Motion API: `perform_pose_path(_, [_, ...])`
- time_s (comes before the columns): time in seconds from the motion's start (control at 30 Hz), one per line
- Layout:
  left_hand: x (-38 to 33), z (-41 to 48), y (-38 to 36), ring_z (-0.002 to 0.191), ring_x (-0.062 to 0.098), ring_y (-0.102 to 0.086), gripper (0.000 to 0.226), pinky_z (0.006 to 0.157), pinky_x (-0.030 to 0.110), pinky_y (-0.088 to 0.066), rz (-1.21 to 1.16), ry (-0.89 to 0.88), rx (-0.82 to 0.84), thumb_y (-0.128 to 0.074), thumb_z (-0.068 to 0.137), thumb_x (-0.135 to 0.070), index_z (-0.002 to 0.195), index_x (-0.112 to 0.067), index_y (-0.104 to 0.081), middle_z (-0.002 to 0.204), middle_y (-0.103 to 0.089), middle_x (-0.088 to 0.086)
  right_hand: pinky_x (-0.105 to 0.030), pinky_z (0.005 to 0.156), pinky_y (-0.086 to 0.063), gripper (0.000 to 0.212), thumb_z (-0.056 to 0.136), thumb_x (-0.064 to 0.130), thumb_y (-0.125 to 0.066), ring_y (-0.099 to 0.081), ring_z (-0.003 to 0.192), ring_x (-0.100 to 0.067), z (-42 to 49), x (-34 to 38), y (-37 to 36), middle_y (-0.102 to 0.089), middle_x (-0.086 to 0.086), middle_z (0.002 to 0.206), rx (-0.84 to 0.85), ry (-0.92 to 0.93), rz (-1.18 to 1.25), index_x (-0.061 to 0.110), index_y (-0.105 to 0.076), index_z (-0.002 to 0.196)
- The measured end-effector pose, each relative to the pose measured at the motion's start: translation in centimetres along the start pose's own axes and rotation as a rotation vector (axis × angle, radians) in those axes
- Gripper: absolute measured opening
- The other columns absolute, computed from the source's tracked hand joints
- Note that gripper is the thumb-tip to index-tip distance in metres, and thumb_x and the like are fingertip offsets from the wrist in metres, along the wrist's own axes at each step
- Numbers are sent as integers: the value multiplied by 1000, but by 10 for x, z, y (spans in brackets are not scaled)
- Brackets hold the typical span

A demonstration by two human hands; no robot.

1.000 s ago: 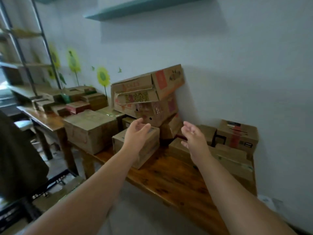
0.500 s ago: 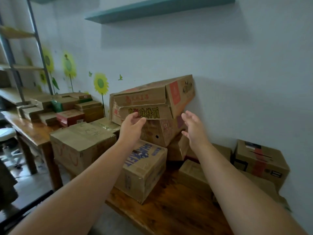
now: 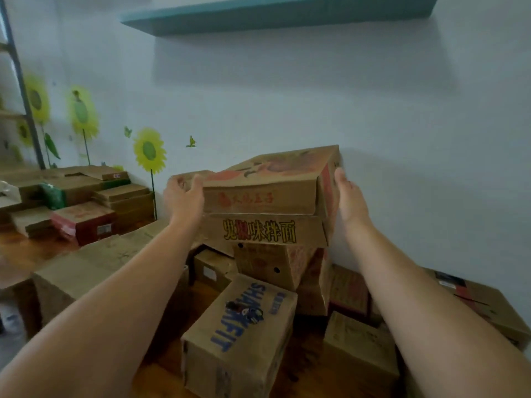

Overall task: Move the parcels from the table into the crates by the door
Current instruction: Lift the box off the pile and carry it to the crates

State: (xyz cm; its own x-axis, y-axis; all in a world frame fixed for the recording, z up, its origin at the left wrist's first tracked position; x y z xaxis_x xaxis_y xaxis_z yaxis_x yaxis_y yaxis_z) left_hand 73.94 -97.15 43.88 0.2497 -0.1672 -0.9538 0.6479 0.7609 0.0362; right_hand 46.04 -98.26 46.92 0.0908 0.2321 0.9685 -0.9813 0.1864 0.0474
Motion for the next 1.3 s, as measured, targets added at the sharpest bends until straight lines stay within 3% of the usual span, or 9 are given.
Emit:
perform_pose_path(0.07, [15,26,-2,121,31,-49,65,101,45,-39,10,101,59,-49,88,-53,138,-14,-38,136,-49,11,-49,115,-25,117,52,90,-41,-33,139,-27,6,2,-10,-34,-6,153,14,-43,-14,24,-32,148])
perform_pose_path(0.23, [34,71,-17,123,34,-45,80,100,42,-37,44,201,361,-39,86,-67,142,-9,-36,141,-43,14,-51,111,-29,95,68,87,-42,-39,134,-30,20,-1,-29,-39,-8,150,-4,-227,4,28,-42,143])
perform_pose_path(0.33, [40,83,-23,128,33,-41,86,103,44,-34,-161,353,536,-47,81,-71,143,-13,-35,144,-42,11,-41,71,-52,83,70,83,-47,-62,98,-27,17,3,-38,-66,-4,113,-42,-299,-24,24,-57,128])
perform_pose_path(0.43, [49,93,-25,131,34,-37,81,104,49,-33,-260,435,593,-55,82,-62,144,-17,-31,147,-37,11,-27,40,-48,51,77,72,-51,-66,51,-22,12,4,-46,-70,-1,59,-67,-329,-13,24,-65,89])
perform_pose_path(0.57, [53,99,-27,126,33,-41,77,100,54,-39,-260,365,604,-62,84,-47,147,-21,-25,146,-36,8,-26,38,-49,38,81,61,-54,-66,45,-17,10,-4,-50,-69,0,55,-110,-307,121,25,-65,83])
perform_pose_path(0.73, [55,97,-18,128,30,-39,80,100,53,-39,-381,407,648,-62,86,-40,149,-25,-16,149,-32,5,-29,59,-50,34,79,56,-58,-70,57,-21,-5,-15,-50,-73,-3,67,-138,-245,238,23,-68,85])
perform_pose_path(0.93, [39,85,2,110,23,-51,54,83,38,-44,-417,346,674,-60,86,-43,132,-20,-44,131,-50,4,-37,75,-52,29,84,47,-56,-68,79,-25,-41,-18,-33,-75,-4,82,-179,-131,380,23,-70,92])
perform_pose_path(1.13, [12,25,24,95,16,-59,44,68,34,-48,-550,438,844,-59,79,-60,109,-29,-57,105,-66,-3,-27,55,-55,27,88,41,-50,-72,72,-15,-93,-3,14,-76,1,85,-182,7,427,27,-67,103])
perform_pose_path(1.3, [-10,-39,38,95,15,-61,41,64,34,-50,-568,422,988,-42,82,-72,98,-40,-63,98,-70,-8,-30,59,-55,27,87,42,-51,-72,72,-17,-148,2,64,-75,-1,86,-240,-12,464,26,-69,98])
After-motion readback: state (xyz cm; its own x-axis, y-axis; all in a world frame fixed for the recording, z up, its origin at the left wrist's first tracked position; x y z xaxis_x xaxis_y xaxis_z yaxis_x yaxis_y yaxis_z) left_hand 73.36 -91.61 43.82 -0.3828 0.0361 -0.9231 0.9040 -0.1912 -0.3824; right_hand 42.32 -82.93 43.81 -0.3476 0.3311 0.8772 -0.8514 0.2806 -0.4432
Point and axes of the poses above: each hand's wrist, its own z-axis towards the middle knuckle, its own y-axis out of the back of the hand, x = y × z, the point moved 1 cm from there along z, towards the middle knuckle
